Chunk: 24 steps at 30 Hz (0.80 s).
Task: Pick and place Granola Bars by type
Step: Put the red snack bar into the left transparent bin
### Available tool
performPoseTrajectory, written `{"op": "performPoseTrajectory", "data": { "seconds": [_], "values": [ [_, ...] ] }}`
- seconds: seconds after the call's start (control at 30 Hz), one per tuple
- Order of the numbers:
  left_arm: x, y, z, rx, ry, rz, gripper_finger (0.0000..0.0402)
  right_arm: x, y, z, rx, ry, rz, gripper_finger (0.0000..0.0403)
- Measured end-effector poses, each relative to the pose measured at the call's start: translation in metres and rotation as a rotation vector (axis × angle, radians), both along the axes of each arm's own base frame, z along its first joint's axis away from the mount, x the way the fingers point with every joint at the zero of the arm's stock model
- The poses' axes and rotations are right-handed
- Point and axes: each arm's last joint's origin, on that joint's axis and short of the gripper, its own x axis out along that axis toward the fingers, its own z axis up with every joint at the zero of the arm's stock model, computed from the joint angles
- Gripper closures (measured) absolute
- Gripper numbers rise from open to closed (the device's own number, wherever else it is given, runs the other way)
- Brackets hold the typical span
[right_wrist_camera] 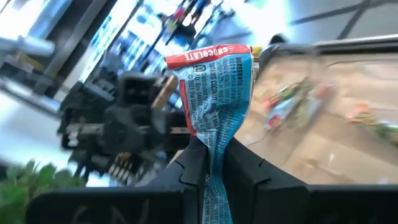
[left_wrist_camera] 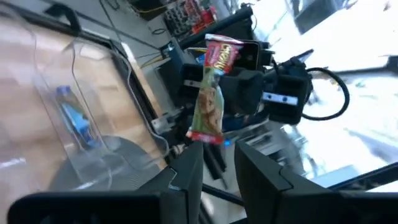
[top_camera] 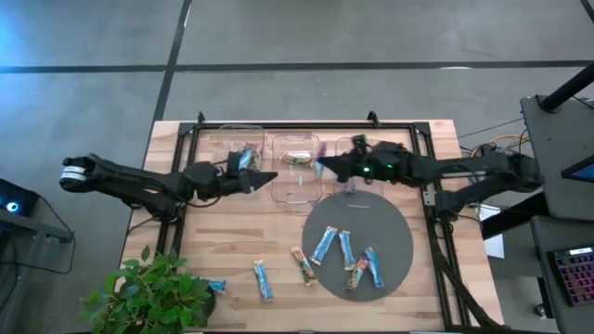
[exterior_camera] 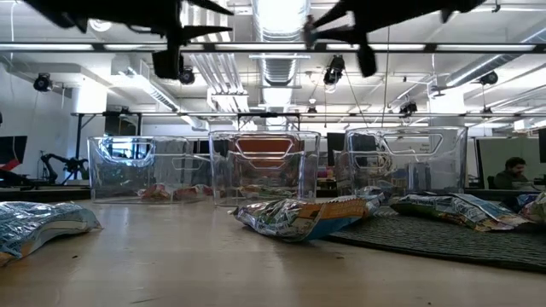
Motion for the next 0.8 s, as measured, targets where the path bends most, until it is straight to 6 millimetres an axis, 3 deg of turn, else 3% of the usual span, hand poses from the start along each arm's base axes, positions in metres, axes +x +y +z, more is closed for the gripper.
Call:
{"op": "performPoseTrajectory", "data": {
  "seconds": [0.23,0.43,0.6,0.8],
  "values": [
    [-0.005,-0.003,-0.022,-0.117,-0.006,-0.012,0.0304,0.055,-0.003,0.011,-0.054,0.011,0.149,0.0369],
    [-0.002,-0.003,-0.005,0.029,-0.022,-0.006,0.0264,0.096,-0.007,0.014,-0.043,0.077,0.221,0.0369],
    [0.0,-0.005,-0.002,0.096,0.065,-0.013,0.0251,0.115,-0.01,0.023,-0.049,0.066,0.285,0.0369],
    [0.0,-0.007,-0.007,0.097,0.12,-0.02,0.025,0.122,-0.012,0.028,-0.062,0.104,0.296,0.0369]
  ]
}}
